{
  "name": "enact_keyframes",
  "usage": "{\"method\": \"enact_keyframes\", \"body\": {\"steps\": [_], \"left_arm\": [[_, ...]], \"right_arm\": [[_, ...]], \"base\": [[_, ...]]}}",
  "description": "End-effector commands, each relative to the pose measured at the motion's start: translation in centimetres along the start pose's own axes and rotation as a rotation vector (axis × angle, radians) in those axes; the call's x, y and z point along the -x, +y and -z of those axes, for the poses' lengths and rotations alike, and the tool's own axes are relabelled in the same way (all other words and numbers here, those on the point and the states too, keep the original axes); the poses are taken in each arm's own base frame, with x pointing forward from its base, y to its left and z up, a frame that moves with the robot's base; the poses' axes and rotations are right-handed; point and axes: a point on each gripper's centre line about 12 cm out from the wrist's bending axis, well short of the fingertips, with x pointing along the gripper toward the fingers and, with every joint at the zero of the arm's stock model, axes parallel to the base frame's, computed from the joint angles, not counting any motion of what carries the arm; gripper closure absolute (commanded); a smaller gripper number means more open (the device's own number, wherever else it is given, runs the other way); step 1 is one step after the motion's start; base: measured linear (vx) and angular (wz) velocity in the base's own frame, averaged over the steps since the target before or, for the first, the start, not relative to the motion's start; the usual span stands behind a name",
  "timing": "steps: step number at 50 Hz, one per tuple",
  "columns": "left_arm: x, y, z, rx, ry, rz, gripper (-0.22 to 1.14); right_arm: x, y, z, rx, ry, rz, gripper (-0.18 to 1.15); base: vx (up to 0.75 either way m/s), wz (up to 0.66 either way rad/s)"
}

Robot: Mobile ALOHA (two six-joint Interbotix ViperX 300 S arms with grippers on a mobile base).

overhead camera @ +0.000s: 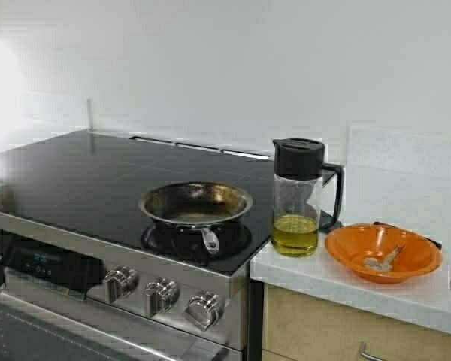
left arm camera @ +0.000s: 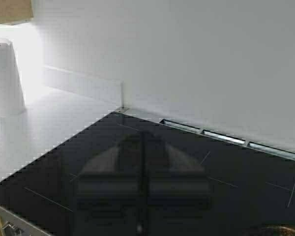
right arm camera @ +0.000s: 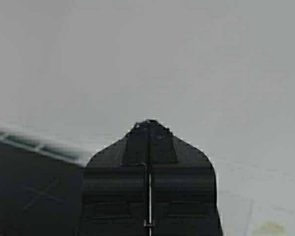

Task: Add oil to the pan and cook the shrimp and serve it

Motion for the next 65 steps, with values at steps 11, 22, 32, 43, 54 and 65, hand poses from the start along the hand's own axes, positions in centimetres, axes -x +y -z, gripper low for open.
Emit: {"method": "enact_keyframes", "body": {"steps": [11, 22, 32, 43, 54, 65], "left_arm": [[-0.1, -0.3, 0.9, -0.004, 0.043, 0.013, 0.88], [0.0, -0.3, 1.1, 0.002, 0.049, 0.013, 0.89], [-0.1, -0.3, 0.9, -0.002, 0.043, 0.013, 0.89], [-0.1, -0.3, 1.0, -0.004, 0.044, 0.013, 0.89], [0.0, -0.3, 1.0, -0.004, 0.041, 0.013, 0.89], [0.1, -0.3, 1.0, 0.001, 0.04, 0.013, 0.89]], "right_arm": [[-3.0, 7.8, -0.2, -0.056, 0.097, -0.325, -0.07], [-4.8, 10.6, 3.4, -0.049, 0.21, -0.391, -0.03], [-4.9, 11.1, 8.9, -0.176, 0.291, -0.321, -0.03], [-4.1, 12.9, 14.6, -0.213, 0.378, -0.232, -0.03], [-2.5, 14.2, 19.6, -0.165, 0.48, -0.035, -0.03], [-2.1, 14.9, 23.1, -0.09, 0.527, 0.05, -0.03]], "base": [[0.0, 0.0], [0.0, 0.0], [0.0, 0.0], [0.0, 0.0], [0.0, 0.0], [0.0, 0.0]]}}
